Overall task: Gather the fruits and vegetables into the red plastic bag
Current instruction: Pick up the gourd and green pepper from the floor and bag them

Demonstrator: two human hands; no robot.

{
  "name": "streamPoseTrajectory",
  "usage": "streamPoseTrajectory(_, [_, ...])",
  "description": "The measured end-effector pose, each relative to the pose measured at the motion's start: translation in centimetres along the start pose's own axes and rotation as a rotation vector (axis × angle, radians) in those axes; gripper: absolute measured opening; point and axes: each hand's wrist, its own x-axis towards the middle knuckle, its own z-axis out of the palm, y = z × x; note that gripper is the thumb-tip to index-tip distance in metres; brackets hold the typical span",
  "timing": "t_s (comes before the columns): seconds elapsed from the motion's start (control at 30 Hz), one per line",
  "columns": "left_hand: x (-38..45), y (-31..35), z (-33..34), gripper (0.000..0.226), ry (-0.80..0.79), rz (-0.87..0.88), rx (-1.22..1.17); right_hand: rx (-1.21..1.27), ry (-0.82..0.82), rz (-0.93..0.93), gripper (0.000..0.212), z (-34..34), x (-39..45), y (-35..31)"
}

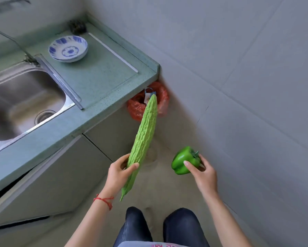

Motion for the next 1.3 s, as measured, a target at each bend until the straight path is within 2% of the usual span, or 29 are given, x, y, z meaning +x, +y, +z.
streamPoseTrajectory(0.33, [-1.5,2.1,-1.7,0.035,0.339,-0.019,-0.183,-0.076,-0.312,-0.214,0.061,2.9,3.8,-7.4])
streamPoseTrajectory(0.7, [-7.6,2.8,0.7,0.03,0.89,-0.091,-0.531,-0.281,-0.797,-0.472,0.064,7.4,6.7,-14.2])
streamPoseTrajectory(1.03, [-20.9,-2.6,2.5,0.022,1.461,-0.176,-0.735,-0.419,-1.281,-0.556,0.063,13.3,-3.9,-11.9])
streamPoseTrajectory(1.3, [-33.4,-7.0,6.3,0.024,1.782,-0.236,-0.789,-0.564,-1.607,-0.628,0.061,15.3,-17.1,-6.5])
